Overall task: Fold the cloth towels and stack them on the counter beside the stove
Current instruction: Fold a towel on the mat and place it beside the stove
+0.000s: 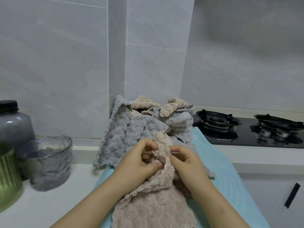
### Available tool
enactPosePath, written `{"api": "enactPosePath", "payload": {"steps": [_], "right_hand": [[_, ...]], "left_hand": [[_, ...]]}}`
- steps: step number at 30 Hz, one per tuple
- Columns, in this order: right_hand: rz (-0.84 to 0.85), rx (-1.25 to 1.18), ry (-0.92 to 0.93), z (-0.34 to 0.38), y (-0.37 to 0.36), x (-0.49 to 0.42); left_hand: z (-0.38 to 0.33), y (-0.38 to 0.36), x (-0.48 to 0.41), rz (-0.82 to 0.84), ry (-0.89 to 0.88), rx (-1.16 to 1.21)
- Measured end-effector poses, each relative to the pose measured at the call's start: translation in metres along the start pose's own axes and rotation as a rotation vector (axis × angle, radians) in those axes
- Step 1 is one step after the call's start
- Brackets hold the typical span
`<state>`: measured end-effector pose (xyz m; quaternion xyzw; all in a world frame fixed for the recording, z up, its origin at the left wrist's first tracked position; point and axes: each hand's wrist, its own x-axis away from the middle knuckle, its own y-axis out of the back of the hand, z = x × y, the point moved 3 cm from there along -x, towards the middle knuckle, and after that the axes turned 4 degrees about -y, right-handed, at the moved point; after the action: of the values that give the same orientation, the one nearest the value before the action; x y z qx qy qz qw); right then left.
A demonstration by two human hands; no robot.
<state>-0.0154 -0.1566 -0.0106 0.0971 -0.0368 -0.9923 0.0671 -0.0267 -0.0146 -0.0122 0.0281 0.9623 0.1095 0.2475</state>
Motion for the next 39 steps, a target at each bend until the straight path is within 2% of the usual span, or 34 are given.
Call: {"api": "enactPosePath", "payload": {"steps": [3, 7, 9, 12, 16, 18, 19, 20, 22, 24, 26, 28, 30, 32, 36, 38, 39], "right_hand": [[0.078, -0.110, -0.006, 0.004, -0.002, 0.002], [0.148, -0.214, 0.014, 0.006, -0.003, 0.001], [0.137, -0.240, 0.022, 0.006, -0.002, 0.001], [0.050, -0.348, -0.030, 0.006, 0.004, -0.002], [-0.087, -0.606, -0.033, 0.012, 0.016, -0.010], [-0.185, -0.603, -0.030, 0.018, 0.022, -0.014], [-0.259, -0.525, -0.047, 0.018, 0.027, -0.016], [-0.349, -0.381, -0.076, 0.014, 0.034, -0.019], [-0.498, -0.080, -0.155, 0.003, 0.049, -0.024], [-0.548, -0.002, -0.195, -0.009, 0.057, -0.028], [-0.484, 0.008, -0.194, -0.016, 0.055, -0.028], [-0.361, 0.153, -0.172, -0.019, 0.047, -0.030], [-0.329, 0.329, -0.127, -0.020, 0.042, -0.030], [-0.397, 0.391, -0.057, -0.014, 0.043, -0.027], [-0.686, 0.369, 0.209, 0.009, 0.054, -0.021], [-0.713, 0.485, 0.265, 0.006, 0.057, -0.024], [-0.671, 0.615, 0.218, 0.001, 0.057, -0.027]], "left_hand": [[-0.005, 0.005, -0.001, -0.036, -0.064, -0.029], [-0.016, 0.003, 0.004, 0.110, -0.139, -0.202], [-0.012, 0.008, 0.000, 0.008, -0.133, -0.213], [-0.009, 0.023, -0.004, -0.184, 0.007, -0.112], [-0.016, 0.039, -0.009, -0.352, 0.200, 0.390], [-0.015, 0.047, -0.018, -0.412, 0.239, 0.508], [-0.012, 0.049, -0.021, -0.437, 0.254, 0.485], [-0.006, 0.052, -0.024, -0.470, 0.265, 0.348], [0.003, 0.053, -0.024, -0.425, 0.263, -0.159], [0.005, 0.049, -0.019, -0.322, 0.246, -0.502], [0.000, 0.049, -0.016, -0.264, 0.209, -0.557], [-0.004, 0.050, -0.015, -0.164, 0.183, -0.650], [-0.001, 0.053, -0.014, -0.072, 0.168, -0.748], [0.000, 0.054, -0.013, -0.085, 0.106, -0.795], [-0.007, 0.056, -0.018, -0.286, -0.105, -0.821], [-0.002, 0.052, -0.021, -0.267, -0.134, -0.886], [0.004, 0.050, -0.023, -0.223, -0.113, -0.962]]}}
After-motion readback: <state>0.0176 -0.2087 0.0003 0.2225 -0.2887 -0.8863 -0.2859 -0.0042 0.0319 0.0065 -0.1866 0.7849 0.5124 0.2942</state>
